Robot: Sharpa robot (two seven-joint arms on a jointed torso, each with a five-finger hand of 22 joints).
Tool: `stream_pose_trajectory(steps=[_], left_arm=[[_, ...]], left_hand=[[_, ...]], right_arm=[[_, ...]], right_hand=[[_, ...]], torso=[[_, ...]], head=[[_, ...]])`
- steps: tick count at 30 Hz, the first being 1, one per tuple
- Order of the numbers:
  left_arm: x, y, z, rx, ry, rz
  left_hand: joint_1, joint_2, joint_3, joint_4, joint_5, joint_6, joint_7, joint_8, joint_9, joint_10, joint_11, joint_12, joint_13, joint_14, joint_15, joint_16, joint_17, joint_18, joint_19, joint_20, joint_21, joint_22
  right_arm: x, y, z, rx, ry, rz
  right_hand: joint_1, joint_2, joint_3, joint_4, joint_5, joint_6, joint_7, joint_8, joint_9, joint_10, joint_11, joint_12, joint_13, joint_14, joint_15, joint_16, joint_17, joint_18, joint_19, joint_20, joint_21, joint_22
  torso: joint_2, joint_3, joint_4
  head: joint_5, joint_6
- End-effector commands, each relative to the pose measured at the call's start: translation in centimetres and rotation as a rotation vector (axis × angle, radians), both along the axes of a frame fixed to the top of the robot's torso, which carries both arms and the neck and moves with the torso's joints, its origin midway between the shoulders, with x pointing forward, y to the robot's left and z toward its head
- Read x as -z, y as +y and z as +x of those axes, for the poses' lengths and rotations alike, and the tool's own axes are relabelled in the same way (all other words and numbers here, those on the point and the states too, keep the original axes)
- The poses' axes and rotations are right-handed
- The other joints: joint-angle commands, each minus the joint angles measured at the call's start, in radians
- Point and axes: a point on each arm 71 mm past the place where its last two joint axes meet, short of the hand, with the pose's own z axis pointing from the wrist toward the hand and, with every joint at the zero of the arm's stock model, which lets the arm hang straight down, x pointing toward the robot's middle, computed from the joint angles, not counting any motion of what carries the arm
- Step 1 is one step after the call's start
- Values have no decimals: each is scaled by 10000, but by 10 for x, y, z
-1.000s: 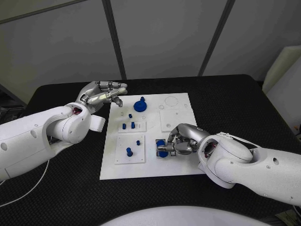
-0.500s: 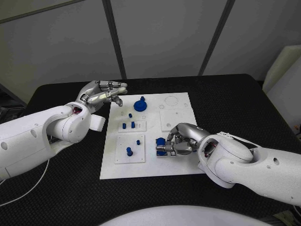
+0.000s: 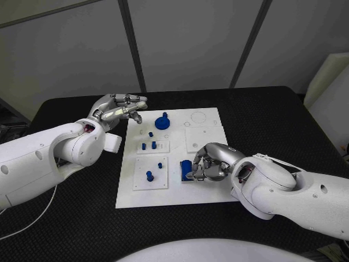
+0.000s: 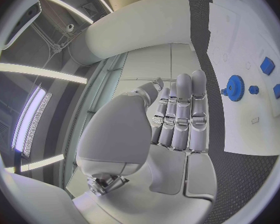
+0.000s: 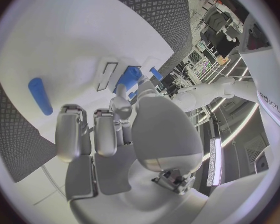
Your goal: Assemble the parts on the task board
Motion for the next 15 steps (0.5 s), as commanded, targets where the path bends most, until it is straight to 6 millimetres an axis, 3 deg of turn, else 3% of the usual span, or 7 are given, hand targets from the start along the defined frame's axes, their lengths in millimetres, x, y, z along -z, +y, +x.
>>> stream_pose_trajectory(steps=[1, 8, 15], left_arm=[[-1, -1, 0, 96, -36, -65], [-1, -1, 0, 94, -34, -63], [-1, -1, 0, 97, -23, -60]], left_hand=[[5, 63, -66, -11, -23, -78, -21, 62, 2, -67, -10, 28, 17, -49, 15, 1, -10, -186, -51, 42, -66, -10], [5, 63, -66, -11, -23, -78, -21, 62, 2, -67, -10, 28, 17, -49, 15, 1, -10, -186, -51, 42, -66, -10], [5, 63, -66, -11, -23, -78, -21, 62, 2, -67, -10, 28, 17, -49, 15, 1, -10, -186, -51, 42, -66, -10]], right_arm=[[-2, 0, 2, -63, -301, -82], [0, 2, 3, -151, -265, -192], [4, 5, 3, -508, 0, -517]], right_hand=[[149, 75, -6, -65, 43, 115, -2, -3, 16, 113, -2, 90, 56, 615, -71, 49, 80, -77, 133, -47, 80, 601], [267, 55, -64, -90, -26, 167, -24, 3, 49, 198, -23, 228, 179, 625, -87, 75, 134, -84, 147, -63, 99, 632], [593, -138, -305, -267, -878, 204, -2, -14, 131, 212, -7, 277, 247, 619, -78, 66, 139, -83, 133, -63, 86, 628]], torso=[[11, -6, 14], [14, -3, -1], [17, -2, 10]], head=[[3, 11], [23, 20], [38, -9]])
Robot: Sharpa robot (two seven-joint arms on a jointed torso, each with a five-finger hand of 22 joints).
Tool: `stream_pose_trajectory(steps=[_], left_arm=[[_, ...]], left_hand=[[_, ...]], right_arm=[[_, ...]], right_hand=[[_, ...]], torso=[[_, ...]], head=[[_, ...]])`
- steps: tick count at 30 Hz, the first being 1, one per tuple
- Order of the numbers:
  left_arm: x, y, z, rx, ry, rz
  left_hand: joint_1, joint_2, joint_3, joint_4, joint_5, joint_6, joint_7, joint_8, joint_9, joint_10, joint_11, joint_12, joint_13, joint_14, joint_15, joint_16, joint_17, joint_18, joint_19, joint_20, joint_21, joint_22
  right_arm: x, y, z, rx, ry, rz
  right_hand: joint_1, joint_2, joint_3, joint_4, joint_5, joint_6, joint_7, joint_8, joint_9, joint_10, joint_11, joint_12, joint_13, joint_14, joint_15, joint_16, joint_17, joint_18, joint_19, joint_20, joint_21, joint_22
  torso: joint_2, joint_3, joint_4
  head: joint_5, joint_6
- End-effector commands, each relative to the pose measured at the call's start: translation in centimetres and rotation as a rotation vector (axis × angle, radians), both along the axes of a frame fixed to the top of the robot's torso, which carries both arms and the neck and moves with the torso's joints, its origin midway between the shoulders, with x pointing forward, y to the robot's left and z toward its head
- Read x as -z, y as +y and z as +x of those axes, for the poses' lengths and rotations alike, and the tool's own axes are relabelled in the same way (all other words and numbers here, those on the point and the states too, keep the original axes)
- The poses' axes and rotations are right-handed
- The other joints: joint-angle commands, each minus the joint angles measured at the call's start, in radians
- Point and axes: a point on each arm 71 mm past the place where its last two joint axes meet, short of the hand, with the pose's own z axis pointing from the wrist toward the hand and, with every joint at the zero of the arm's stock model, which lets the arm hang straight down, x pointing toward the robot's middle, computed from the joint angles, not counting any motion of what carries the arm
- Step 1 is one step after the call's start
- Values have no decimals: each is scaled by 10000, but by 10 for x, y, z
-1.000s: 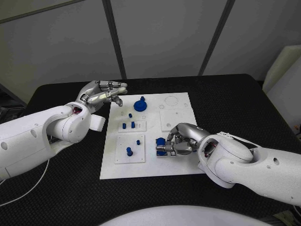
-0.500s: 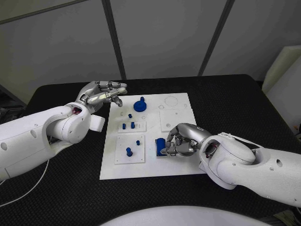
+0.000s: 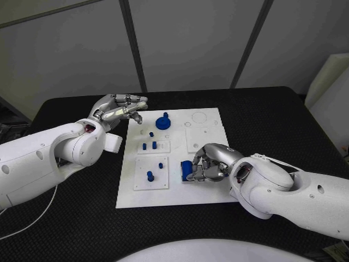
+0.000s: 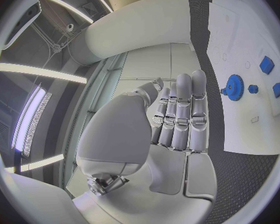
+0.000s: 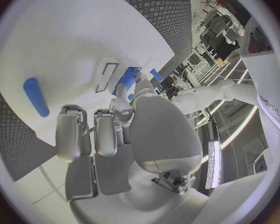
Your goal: Assemble the parts on the task board
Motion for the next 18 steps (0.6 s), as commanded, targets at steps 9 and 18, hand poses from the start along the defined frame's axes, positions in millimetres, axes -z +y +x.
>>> stream_pose_trajectory(steps=[9, 18], left_arm=[[-1, -1, 0, 122, -9, -65], [-1, -1, 0, 115, 0, -57]], left_hand=[[5, 63, -66, -11, -23, -78, -21, 62, 2, -68, -10, 28, 9, -49, 15, 1, -11, -186, -51, 42, -66, -11], [13, 74, -76, -14, -21, -90, -18, 74, 2, -85, -7, 49, 13, -60, 17, 2, -20, -185, -52, 44, -77, -18]], right_arm=[[2, 3, 2, -324, -4, -448], [-3, 1, 0, -322, -313, -150]], right_hand=[[385, 35, -105, -177, -474, 150, -35, 16, 89, 180, -34, 267, 215, 606, -63, 62, 217, -99, 133, -28, 67, 712], [318, 57, -218, -131, -483, 205, -47, 43, 133, 268, -45, 431, 354, 620, -76, 96, 288, -104, 146, -40, 85, 740]], torso=[[-2, 7, -13], [-8, 10, -15]], head=[[24, -53], [35, -44]])
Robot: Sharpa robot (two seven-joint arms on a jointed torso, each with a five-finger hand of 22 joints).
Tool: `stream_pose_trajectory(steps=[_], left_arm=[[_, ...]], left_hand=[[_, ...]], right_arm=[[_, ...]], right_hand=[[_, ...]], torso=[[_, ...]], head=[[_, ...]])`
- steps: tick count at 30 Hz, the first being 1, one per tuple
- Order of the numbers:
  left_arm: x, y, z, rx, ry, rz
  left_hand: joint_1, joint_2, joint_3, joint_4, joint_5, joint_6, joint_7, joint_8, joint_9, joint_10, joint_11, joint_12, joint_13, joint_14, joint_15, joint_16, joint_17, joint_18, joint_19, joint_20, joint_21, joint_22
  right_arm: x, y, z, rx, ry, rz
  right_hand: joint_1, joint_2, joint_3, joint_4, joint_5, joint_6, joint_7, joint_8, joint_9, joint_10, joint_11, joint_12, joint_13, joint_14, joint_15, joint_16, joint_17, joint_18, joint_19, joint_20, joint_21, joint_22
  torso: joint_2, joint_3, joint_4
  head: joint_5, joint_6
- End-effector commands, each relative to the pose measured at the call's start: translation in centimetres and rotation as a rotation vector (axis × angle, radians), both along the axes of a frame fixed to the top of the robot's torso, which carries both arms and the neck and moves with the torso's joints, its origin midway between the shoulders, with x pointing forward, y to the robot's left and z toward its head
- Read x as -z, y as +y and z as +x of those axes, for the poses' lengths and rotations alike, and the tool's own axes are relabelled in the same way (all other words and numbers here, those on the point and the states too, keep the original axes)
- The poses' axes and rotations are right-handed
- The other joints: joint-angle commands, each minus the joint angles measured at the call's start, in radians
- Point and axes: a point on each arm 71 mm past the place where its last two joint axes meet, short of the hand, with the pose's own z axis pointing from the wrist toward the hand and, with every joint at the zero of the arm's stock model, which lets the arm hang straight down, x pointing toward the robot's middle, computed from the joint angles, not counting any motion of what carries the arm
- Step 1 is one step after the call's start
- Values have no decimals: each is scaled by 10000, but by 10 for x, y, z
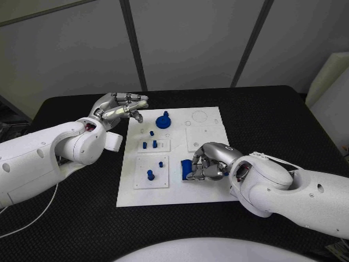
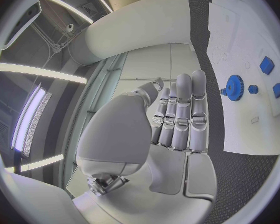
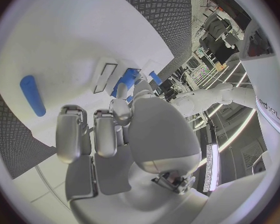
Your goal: Assemble the parts on the task board
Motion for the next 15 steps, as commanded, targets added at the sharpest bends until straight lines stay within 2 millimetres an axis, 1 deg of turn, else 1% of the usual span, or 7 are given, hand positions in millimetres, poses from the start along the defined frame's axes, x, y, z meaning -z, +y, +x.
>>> stream_pose_trajectory(steps=[1, 5, 7, 8, 11, 13, 15], left_arm=[[-1, 0, 0, 104, -11, -56], [-1, 1, 0, 88, -6, -46], [-1, 1, 0, 78, -4, -40], [-1, 2, 0, 72, -3, -36], [-1, 3, 0, 43, -2, -22], [-1, 4, 0, 26, -3, -14], [-1, 4, 0, 15, -3, -9]], left_hand=[[13, 74, -47, 15, -21, -55, 18, 36, 3, -85, -7, 49, 15, -60, 17, 2, -9, -185, -52, 44, -37, -9], [13, 74, -47, 15, -21, -55, 18, 36, 3, -85, -7, 49, 15, -60, 17, 2, -9, -185, -52, 44, -37, -9], [13, 74, -47, 15, -21, -55, 18, 36, 3, -85, -7, 49, 15, -60, 17, 2, -9, -185, -52, 44, -37, -9], [13, 74, -47, 15, -21, -55, 18, 36, 3, -85, -7, 49, 15, -60, 17, 2, -9, -185, -52, 44, -37, -9], [13, 74, -47, 15, -21, -55, 18, 36, 3, -85, -7, 49, 15, -60, 17, 2, -9, -185, -52, 44, -37, -9], [13, 74, -47, 15, -21, -55, 18, 36, 3, -85, -7, 49, 15, -60, 17, 2, -9, -185, -52, 44, -37, -9], [13, 74, -47, 15, -21, -55, 18, 36, 3, -85, -7, 49, 15, -60, 17, 2, -9, -185, -52, 44, -37, -9]], right_arm=[[-2, -2, -1, -39, -223, 109], [-6, -7, -4, -101, -286, 591], [-9, -10, -7, -195, -341, 1044], [-12, -12, -8, -268, -362, 1346], [-17, -19, -13, -392, -319, 2138], [-20, -28, -16, -367, -271, 2471], [-21, -40, -17, -217, -190, 2560]], right_hand=[[-70, -77, -180, 56, -36, 74, 15, 40, 29, 71, -2, -11, -22, 617, -75, 40, 279, -102, 139, -41, 33, 727], [-387, -179, -407, 261, 36, -89, 85, -39, 38, -120, 57, -311, -257, 606, -36, 15, 245, -85, 92, -23, -27, 646], [-470, -163, -473, 353, 155, -259, 144, -157, 5, -224, 103, -455, -367, 596, -3, -11, 204, -72, 59, -2, -68, 592], [-476, -124, -487, 391, 233, -382, 191, -265, -37, -265, 138, -500, -399, 591, 21, -22, 190, -68, 44, 17, -87, 568], [-239, 144, -438, 418, 486, -1097, 496, -1075, -446, -410, 375, -658, -509, 579, 194, -44, 181, -35, -55, 147, -215, 398], [-74, 304, -403, 400, 545, -1230, 632, -1531, -738, -438, 492, -678, -519, 588, 310, -16, 246, -33, -58, 241, -220, 397], [52, 439, -389, 398, 552, -1097, 692, -1898, -1012, -480, 549, -752, -576, 593, 365, 2, 288, -28, -57, 318, -219, 404]], torso=[[-10, 2, -2], [-7, 2, -1], [-11, 2, -1], [-12, 0, 1], [-16, 2, -16], [-16, 0, -18], [-21, -1, -18]], head=[[12, 6], [4, 18], [6, 16], [2, 21], [-20, 40], [-31, 39], [-77, 60]])
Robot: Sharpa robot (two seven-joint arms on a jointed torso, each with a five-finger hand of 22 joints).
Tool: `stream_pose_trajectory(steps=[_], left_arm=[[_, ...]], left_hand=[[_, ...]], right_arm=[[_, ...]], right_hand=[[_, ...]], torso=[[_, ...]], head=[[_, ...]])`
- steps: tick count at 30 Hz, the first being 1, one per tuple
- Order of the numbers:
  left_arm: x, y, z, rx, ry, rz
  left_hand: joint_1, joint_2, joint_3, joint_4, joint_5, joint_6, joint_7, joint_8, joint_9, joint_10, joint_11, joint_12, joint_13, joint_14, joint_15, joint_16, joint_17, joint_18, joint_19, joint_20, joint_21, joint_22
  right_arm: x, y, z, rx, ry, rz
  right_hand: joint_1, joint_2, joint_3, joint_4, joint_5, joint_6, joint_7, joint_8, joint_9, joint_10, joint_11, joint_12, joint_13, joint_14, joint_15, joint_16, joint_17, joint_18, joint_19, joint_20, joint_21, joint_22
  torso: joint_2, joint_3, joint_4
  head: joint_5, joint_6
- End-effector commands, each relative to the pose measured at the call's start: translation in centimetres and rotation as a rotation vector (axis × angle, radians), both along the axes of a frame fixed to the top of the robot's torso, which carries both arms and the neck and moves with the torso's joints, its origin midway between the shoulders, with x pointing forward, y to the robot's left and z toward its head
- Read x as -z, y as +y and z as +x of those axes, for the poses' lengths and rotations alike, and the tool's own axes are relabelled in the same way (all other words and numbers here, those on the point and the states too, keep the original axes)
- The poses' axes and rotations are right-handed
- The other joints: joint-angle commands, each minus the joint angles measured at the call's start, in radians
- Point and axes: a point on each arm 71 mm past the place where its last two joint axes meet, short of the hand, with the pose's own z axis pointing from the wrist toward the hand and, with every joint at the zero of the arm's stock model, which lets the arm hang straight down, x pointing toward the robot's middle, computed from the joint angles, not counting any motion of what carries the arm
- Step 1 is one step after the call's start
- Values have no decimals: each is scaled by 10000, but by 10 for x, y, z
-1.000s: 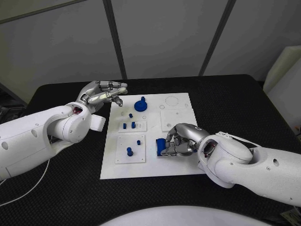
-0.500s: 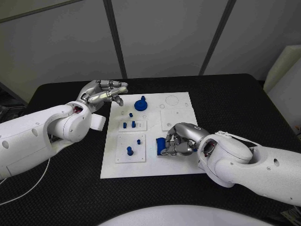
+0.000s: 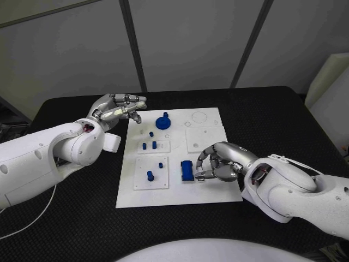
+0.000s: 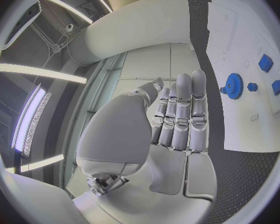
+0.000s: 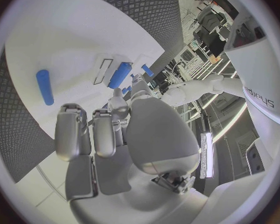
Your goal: Assemble the parts on the task board
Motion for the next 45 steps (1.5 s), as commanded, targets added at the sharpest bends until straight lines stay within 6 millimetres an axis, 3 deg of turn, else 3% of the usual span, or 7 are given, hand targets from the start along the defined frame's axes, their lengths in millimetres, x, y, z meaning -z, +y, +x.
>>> stream_pose_trajectory(steps=[1, 5, 8, 12, 26, 31, 45], left_arm=[[-1, 0, 0, 75, -14, -47], [-1, 0, 0, 56, -19, -41], [-1, -1, 0, 66, -26, -49], [-1, -2, -1, 87, -31, -60], [-1, -3, -1, 130, -36, -82], [-1, -3, -1, 140, -30, -85], [0, -3, -2, 158, -14, -92]], left_hand=[[13, 74, -47, 15, -21, -55, 18, 36, 3, -85, -7, 49, 17, -60, 17, 2, -10, -185, -52, 44, -38, -10], [13, 74, -47, 15, -21, -55, 18, 36, 3, -85, -7, 49, 17, -60, 17, 2, -10, -185, -52, 44, -38, -10], [13, 74, -47, 15, -21, -55, 18, 36, 3, -85, -7, 49, 17, -60, 17, 2, -10, -185, -52, 44, -38, -10], [13, 74, -47, 15, -21, -55, 18, 36, 3, -85, -7, 49, 17, -60, 17, 2, -10, -185, -52, 44, -38, -10], [13, 74, -47, 15, -21, -55, 18, 36, 3, -85, -7, 49, 17, -60, 17, 2, -10, -185, -52, 44, -38, -10], [13, 74, -47, 15, -21, -55, 18, 36, 3, -85, -7, 49, 17, -60, 17, 2, -10, -185, -52, 44, -38, -10], [14, 75, -49, 14, -21, -56, 19, 38, 3, -87, -7, 53, 18, -62, 17, 3, -11, -185, -52, 45, -40, -11]], right_arm=[[-7, -11, -3, -37, -9, 1311], [-4, -39, -2, 486, 181, 628], [-2, -53, 0, 729, 52, -157], [0, -65, 3, 855, -264, -1056], [5, -74, 7, 1593, -476, -2622], [8, -72, 9, 1693, -386, -2940], [18, -60, 18, 1568, -187, -3341]], right_hand=[[113, 182, 86, 9, 55, 152, 77, -400, -304, -22, 86, -105, -63, 594, 83, 7, 303, -27, 4, 96, -24, 410], [355, 439, 116, 41, 221, 759, 128, -1153, -1033, -64, 79, -333, -235, 595, 98, 16, 350, -25, 11, 128, -15, 434], [438, 553, 143, 62, 297, 1115, 50, -1301, -1242, -27, 44, -354, -248, 597, 76, 19, 369, -31, 26, 122, 4, 465], [598, 595, 193, 85, 1164, 1632, -85, -1385, -1452, -16, -65, -433, -290, 599, -14, 16, 387, -35, 37, 54, 16, 489], [-238, 45, -470, 689, 1325, 2176, -193, -1515, -1558, 58, -141, -623, -398, 614, -82, 21, 451, -38, 49, -29, 11, 502], [-446, -37, -666, 700, 1534, 2151, -191, -1558, -1538, 56, -137, -653, -399, 617, -83, 21, 470, -37, 46, -32, -1, 494], [-627, -27, -777, 700, 1530, 2123, -187, -1579, -1516, 126, -129, -481, -242, 625, -73, 38, 511, -44, 60, -25, 15, 524]], torso=[[-8, -7, -9], [0, -17, -25], [-9, -14, -16], [-1, 0, -16], [6, -7, -9], [8, -5, 26], [6, -13, 11]], head=[[-71, 32], [-171, 102], [-283, 114], [-341, 104], [-416, 88], [-441, 70], [-402, -7]])
